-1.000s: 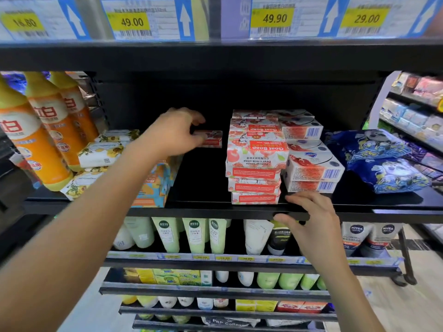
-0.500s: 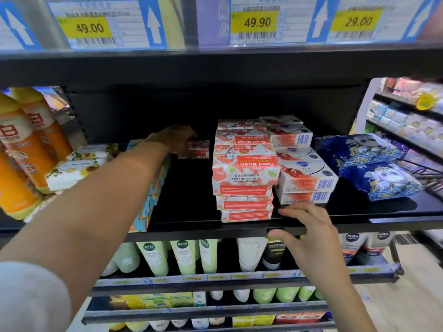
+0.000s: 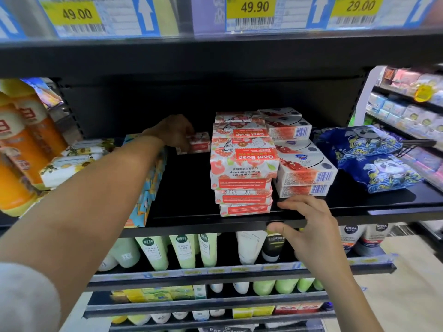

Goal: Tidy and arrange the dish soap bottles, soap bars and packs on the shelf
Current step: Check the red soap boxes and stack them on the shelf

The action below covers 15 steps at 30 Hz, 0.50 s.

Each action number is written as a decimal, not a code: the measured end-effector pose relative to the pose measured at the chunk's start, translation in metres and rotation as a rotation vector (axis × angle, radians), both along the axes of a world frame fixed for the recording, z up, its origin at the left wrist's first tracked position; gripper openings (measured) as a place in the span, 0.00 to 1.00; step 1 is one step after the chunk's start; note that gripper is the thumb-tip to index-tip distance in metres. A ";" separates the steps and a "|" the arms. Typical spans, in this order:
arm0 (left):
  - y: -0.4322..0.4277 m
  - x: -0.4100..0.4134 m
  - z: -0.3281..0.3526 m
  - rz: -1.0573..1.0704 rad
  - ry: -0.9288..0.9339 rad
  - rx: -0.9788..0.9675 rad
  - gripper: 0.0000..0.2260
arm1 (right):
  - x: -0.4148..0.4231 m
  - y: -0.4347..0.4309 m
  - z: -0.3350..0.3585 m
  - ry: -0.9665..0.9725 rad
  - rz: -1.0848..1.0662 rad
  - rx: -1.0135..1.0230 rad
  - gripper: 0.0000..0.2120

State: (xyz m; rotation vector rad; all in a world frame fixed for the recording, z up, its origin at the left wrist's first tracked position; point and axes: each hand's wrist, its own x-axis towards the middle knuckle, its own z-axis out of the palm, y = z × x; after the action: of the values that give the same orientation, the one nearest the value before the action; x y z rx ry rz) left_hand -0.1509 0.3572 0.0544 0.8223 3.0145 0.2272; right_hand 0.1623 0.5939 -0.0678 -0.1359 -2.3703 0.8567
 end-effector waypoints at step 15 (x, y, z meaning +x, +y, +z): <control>-0.034 0.129 0.060 0.060 0.144 0.067 0.31 | 0.002 -0.001 0.002 -0.018 -0.022 0.030 0.23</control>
State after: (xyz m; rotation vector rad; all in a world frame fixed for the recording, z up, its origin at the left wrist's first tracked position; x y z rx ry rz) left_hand -0.0219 0.3236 0.1147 0.7869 3.1850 0.2839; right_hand 0.1646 0.5926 -0.0656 -0.1573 -2.3925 0.8129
